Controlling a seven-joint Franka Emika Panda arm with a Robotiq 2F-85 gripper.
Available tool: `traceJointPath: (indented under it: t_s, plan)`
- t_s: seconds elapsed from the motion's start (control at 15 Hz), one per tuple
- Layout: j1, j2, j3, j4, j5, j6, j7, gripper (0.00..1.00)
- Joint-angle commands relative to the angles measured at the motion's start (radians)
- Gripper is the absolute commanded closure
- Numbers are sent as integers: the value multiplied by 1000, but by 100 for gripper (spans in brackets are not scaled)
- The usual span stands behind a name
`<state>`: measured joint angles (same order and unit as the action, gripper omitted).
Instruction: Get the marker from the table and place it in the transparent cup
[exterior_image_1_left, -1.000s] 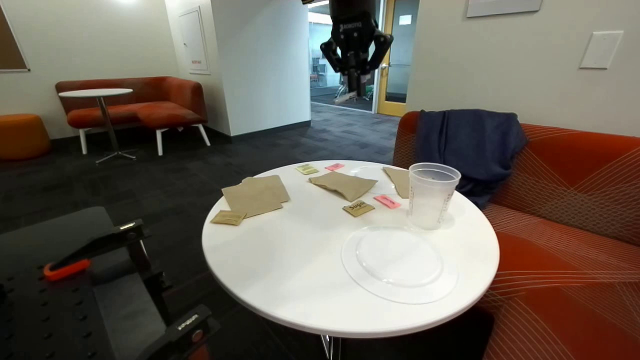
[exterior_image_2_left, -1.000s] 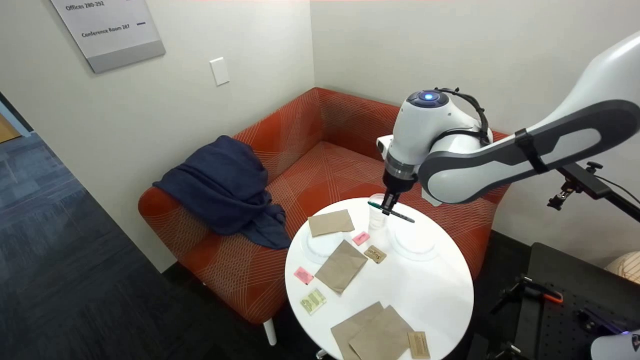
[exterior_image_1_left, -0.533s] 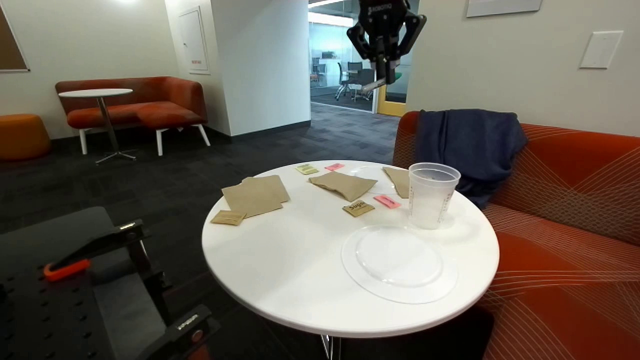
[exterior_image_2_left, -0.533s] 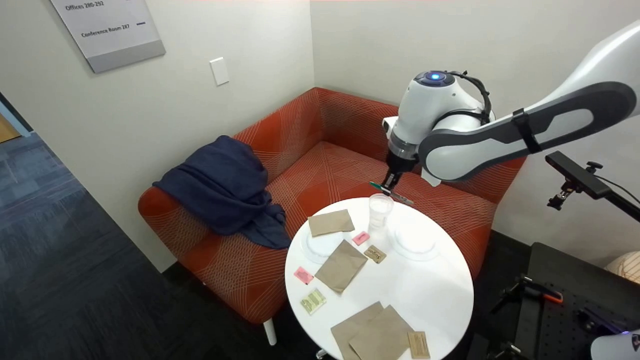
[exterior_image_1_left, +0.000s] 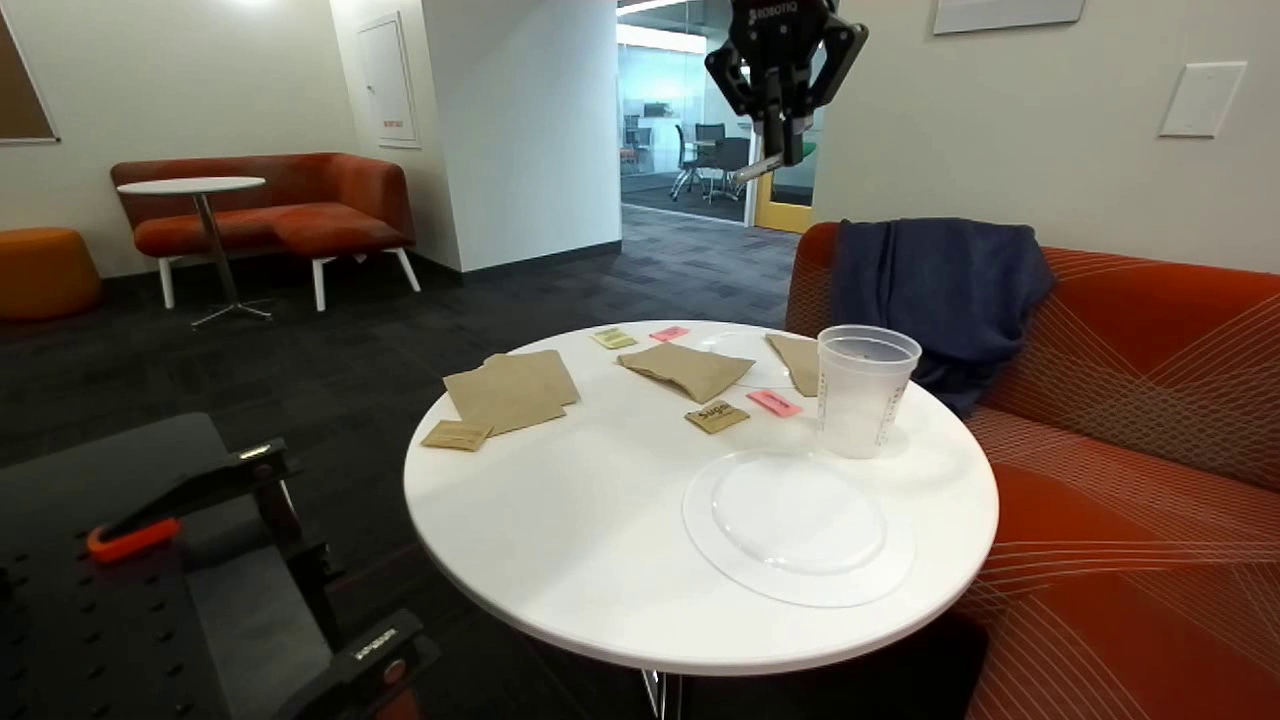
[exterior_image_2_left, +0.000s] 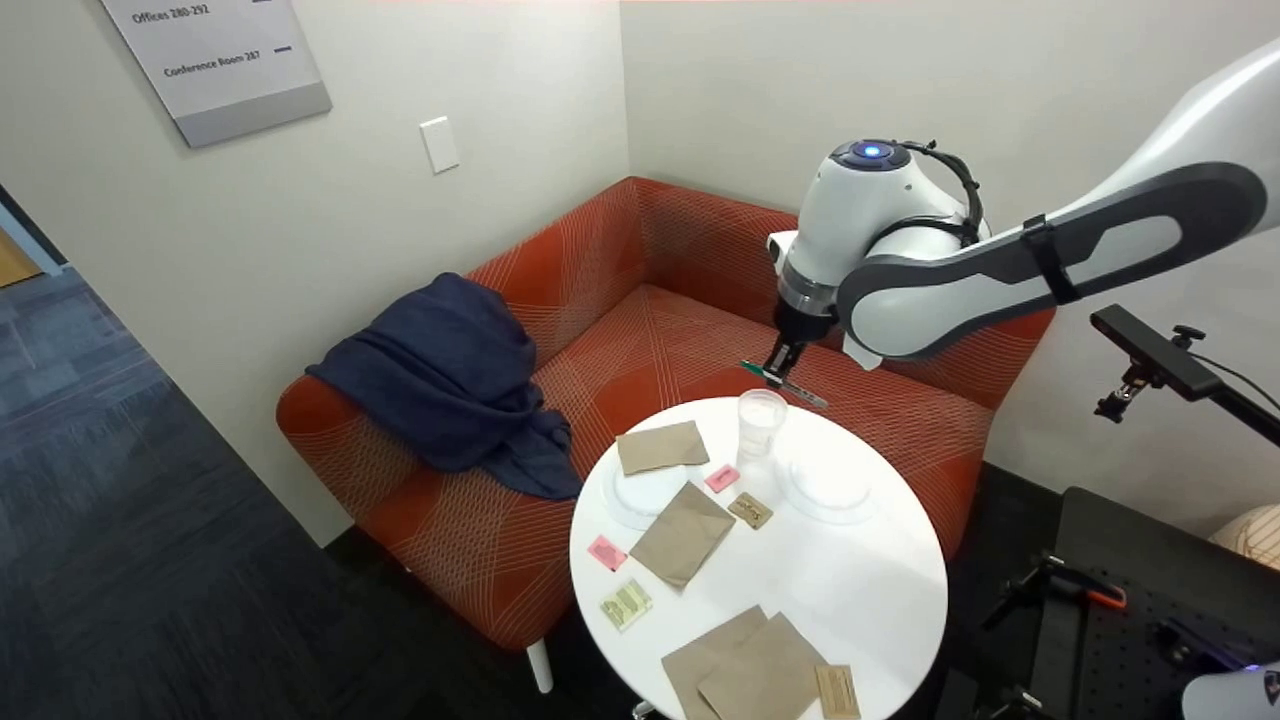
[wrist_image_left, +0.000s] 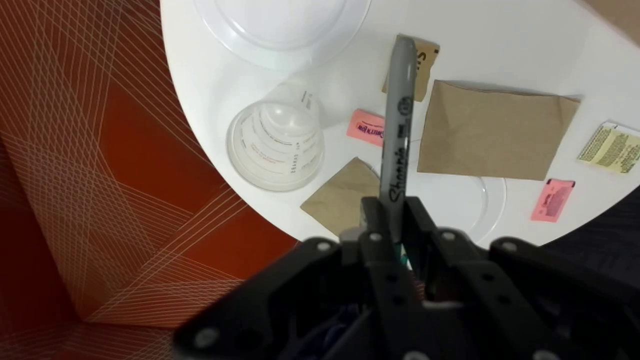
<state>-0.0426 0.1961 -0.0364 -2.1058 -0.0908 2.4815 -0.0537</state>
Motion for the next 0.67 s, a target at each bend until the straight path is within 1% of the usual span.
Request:
traceJointPath:
  t_s: [0.0,0.13,0.33,0.47,0.6]
  plan:
    - [9,4,-8,-3,-21,17,30,96]
    - [18,1,-21,-23,-66,57,87,96]
    - [41,6,-48,-47,-168,121,225,96]
    - [60,8,-74,-67,-246,166,335,96]
    - [88,9,-111,-84,-350,203,470,96]
